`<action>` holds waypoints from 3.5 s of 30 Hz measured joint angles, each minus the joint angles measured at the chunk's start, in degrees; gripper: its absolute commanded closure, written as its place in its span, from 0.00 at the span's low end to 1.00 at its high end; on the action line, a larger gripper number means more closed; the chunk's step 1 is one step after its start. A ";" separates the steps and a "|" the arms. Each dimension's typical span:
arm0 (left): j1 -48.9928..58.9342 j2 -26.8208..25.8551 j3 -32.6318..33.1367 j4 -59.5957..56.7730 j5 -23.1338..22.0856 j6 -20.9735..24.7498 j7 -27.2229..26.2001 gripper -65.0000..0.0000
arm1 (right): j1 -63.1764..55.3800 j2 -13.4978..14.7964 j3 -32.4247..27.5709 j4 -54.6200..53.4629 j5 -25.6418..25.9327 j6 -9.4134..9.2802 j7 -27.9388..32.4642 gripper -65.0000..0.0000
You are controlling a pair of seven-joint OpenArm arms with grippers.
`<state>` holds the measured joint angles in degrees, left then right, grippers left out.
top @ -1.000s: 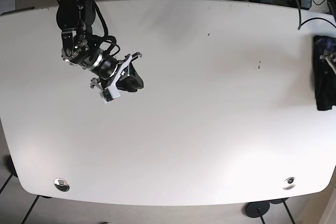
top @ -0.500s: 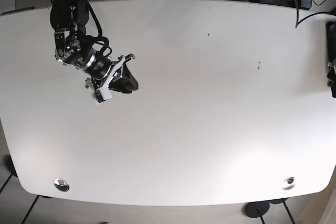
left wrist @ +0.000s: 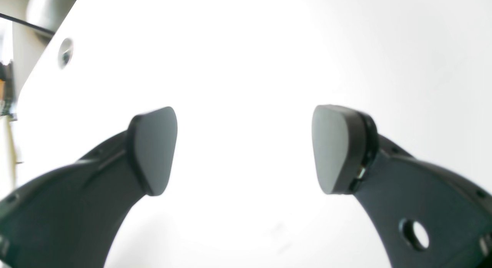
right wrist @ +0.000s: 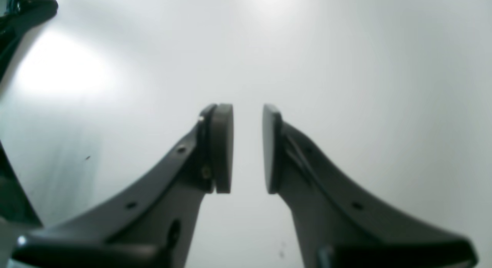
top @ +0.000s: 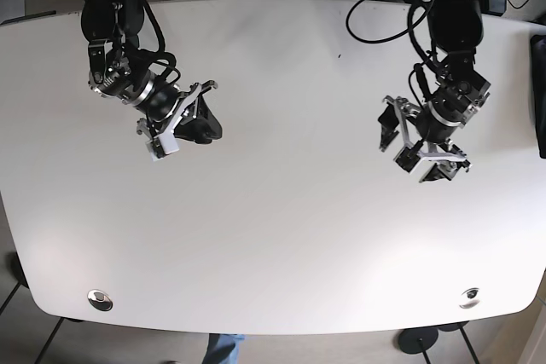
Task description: Fold the T-shirt properly
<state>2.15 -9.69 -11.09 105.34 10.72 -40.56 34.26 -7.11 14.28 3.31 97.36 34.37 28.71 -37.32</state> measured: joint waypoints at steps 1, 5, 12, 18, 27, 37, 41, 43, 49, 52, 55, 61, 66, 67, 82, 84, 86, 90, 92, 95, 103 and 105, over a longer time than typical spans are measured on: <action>0.09 2.01 0.04 0.28 -0.04 0.11 -0.02 0.22 | -0.61 0.02 1.46 0.00 -0.07 -0.24 0.61 0.81; 3.15 7.80 2.32 0.42 0.28 11.72 -0.96 0.22 | -2.12 0.68 3.98 0.00 -0.48 -0.15 0.94 0.81; 17.31 16.94 6.32 2.16 -0.09 31.30 -24.65 0.22 | -10.29 -3.04 6.97 13.81 -15.74 0.46 1.40 0.81; 33.29 16.61 12.81 8.85 -0.42 31.98 -27.21 0.22 | -18.29 -6.40 11.41 17.00 -19.54 0.74 1.05 0.81; 34.64 16.44 10.27 8.28 -0.39 32.65 -26.40 0.22 | -18.71 -6.93 10.78 16.92 -19.50 3.76 1.03 0.80; 30.08 16.65 9.75 8.33 -0.44 32.39 -17.09 0.21 | -10.60 -6.45 -3.10 16.81 -20.02 3.30 0.66 0.28; 29.88 16.83 2.86 8.33 -0.46 32.02 -17.16 0.07 | -4.70 -6.29 -12.33 12.74 -19.80 3.23 0.76 0.17; 29.75 16.85 -2.12 8.33 -0.44 32.48 -17.11 0.05 | 0.59 -6.25 -18.64 7.10 -19.82 3.19 0.68 0.17; 27.80 16.85 -14.56 8.26 -8.20 32.02 -17.11 0.05 | 11.63 -6.40 -33.24 -4.02 -20.02 2.78 0.68 0.17; 26.60 13.73 -17.88 8.09 -12.00 32.61 -13.92 0.05 | 16.98 -8.92 -38.25 -10.56 -19.98 -1.88 0.74 0.17; 26.32 12.04 -20.63 8.09 -16.46 31.98 -11.10 0.05 | 21.11 -11.04 -40.57 -16.44 -19.98 -4.44 1.31 0.17; 26.49 12.04 -23.45 8.07 -18.84 32.20 -10.23 0.05 | 22.53 -11.89 -44.11 -26.01 -19.76 -7.28 8.41 0.17; 26.73 12.02 -23.47 8.07 -18.99 32.17 -10.23 0.05 | 23.15 -12.24 -44.54 -34.03 -18.95 -9.53 20.98 0.17; 26.77 12.02 -23.47 8.07 -18.99 32.17 -10.25 0.05 | 23.23 -12.37 -44.54 -35.26 -18.97 -9.73 22.99 0.17; 27.54 12.04 -23.41 8.07 -18.99 32.02 -10.21 0.05 | 15.08 -13.60 -43.93 -31.54 -41.70 -22.91 33.40 0.97; 27.54 12.07 -23.43 8.07 -18.99 32.02 -10.23 0.05 | 11.80 -12.35 -41.22 -24.44 -41.75 -22.29 26.99 0.97; 27.80 12.20 -23.41 8.07 -18.99 32.04 -10.25 0.05 | 9.40 -11.80 -38.99 -18.05 -42.10 -22.49 23.63 0.97; 28.35 12.07 -21.35 8.07 -18.95 32.63 -10.25 0.05 | 9.40 -12.41 -36.28 -3.58 -42.07 -22.47 19.06 0.97; 28.20 12.04 -18.91 8.07 -19.02 32.39 -10.27 0.05 | 10.78 -12.63 -34.40 0.76 -41.90 -22.29 16.06 0.97; 28.33 12.02 -15.43 8.07 -19.37 31.98 -10.27 0.05 | 16.98 -12.04 -32.20 4.83 -40.44 -22.34 12.39 0.97; 28.33 11.87 -4.92 8.07 -18.73 32.17 -10.29 0.05 | 39.95 -12.13 -18.51 6.86 -25.99 -17.20 -1.53 0.97; 28.35 10.16 -1.11 8.07 -18.73 32.20 -10.27 0.10 | 47.71 -12.57 -15.96 6.99 -21.57 -16.48 -5.44 0.97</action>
<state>30.50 0.47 -12.21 113.40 -8.01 -8.36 23.99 40.60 1.72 -12.64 104.36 12.80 12.23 -42.76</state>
